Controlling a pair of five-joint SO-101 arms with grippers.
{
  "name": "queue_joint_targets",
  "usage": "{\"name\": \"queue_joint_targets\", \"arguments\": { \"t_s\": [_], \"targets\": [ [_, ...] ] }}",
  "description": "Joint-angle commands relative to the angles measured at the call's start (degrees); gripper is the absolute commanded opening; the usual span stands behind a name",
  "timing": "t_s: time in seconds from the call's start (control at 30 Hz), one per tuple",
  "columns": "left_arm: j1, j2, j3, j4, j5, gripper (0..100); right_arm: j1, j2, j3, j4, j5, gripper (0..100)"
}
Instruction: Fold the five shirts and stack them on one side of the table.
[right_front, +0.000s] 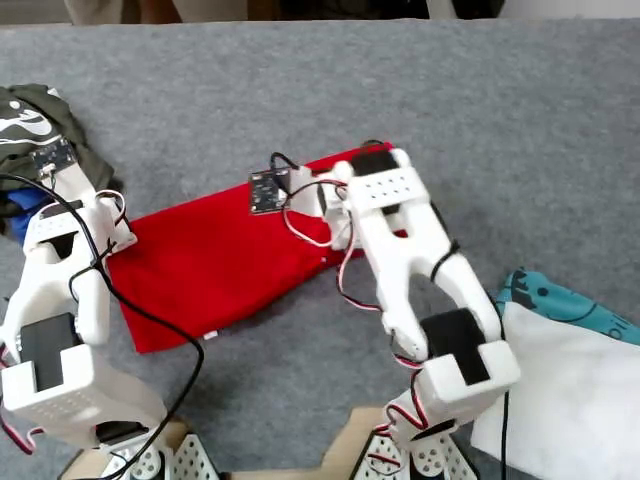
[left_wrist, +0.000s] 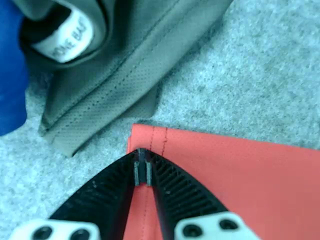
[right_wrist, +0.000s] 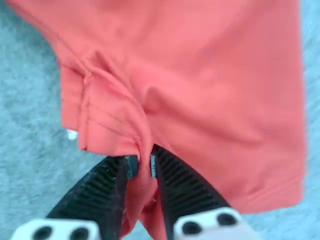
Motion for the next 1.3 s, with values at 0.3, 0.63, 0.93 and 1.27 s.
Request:
{"name": "queue_joint_targets", "arguments": {
  "t_s": [0.3, 0.63, 0.93, 1.27],
  "targets": [
    [-0.6, 0.3, -1.7, 0.1, 0.2, 2, -1.9, 8.1, -8.6, -6.3, 8.4, 0.5],
    [-0.5, 0.3, -1.7, 0.1, 0.1, 2, -0.6, 8.4, -8.8, -13.1, 8.3, 22.9],
    [-0.5, 0.3, -1.8, 0.1, 0.0, 2, 4.1, -1.1, -8.7, -8.0, 3.6, 22.1],
    [-0.5, 0.3, -1.8, 0.1, 0.3, 2, 3.0, -11.6, -5.9, 1.2, -7.6, 0.5]
  ]
}}
